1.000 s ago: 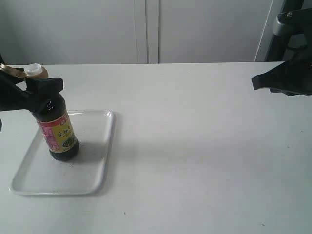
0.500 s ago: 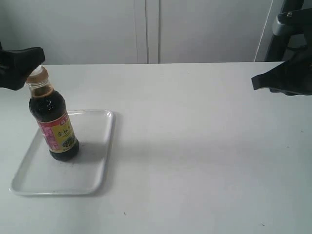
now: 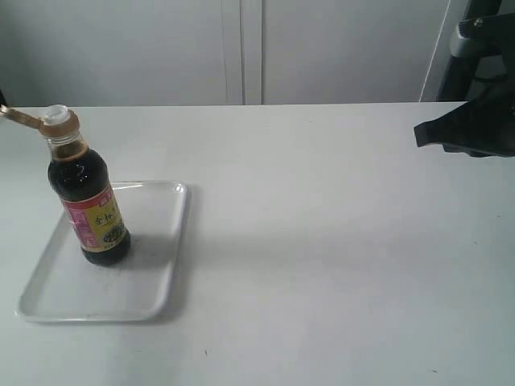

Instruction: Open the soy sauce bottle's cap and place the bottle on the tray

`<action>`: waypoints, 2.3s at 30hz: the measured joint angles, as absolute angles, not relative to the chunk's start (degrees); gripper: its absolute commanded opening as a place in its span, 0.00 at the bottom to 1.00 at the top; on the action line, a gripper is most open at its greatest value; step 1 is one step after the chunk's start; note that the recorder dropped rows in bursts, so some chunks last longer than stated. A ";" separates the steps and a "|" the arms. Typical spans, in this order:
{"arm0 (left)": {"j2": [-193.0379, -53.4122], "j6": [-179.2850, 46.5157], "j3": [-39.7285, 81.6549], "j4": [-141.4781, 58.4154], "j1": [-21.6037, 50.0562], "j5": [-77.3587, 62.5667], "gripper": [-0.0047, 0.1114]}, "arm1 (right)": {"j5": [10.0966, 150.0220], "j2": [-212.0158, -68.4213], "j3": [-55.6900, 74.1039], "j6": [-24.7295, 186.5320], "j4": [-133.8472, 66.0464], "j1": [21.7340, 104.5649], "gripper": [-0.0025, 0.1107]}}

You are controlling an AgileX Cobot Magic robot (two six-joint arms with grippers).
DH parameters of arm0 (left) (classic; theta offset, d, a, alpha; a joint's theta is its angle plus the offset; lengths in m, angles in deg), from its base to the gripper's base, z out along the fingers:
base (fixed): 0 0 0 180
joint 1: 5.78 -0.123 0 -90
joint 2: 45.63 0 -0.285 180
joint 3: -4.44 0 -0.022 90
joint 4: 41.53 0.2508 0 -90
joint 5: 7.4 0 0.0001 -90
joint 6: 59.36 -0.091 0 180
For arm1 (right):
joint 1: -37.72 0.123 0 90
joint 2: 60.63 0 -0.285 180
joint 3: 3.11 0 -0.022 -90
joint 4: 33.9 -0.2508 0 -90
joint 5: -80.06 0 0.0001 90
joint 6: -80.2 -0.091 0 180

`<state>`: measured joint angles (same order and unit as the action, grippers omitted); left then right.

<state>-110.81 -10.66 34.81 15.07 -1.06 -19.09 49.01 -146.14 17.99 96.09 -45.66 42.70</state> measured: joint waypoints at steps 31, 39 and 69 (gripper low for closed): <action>-105.10 -61.43 27.40 -34.62 -1.06 40.34 0.04 | 35.53 -143.97 17.99 96.65 -35.37 42.70 0.02; -98.96 -65.10 33.20 -42.53 -1.06 36.12 0.04 | 34.29 -133.48 20.24 93.29 -35.27 42.70 0.02; -67.56 -65.58 53.30 -50.01 -1.06 23.83 0.04 | 63.91 -94.26 44.81 90.74 -42.42 42.70 0.02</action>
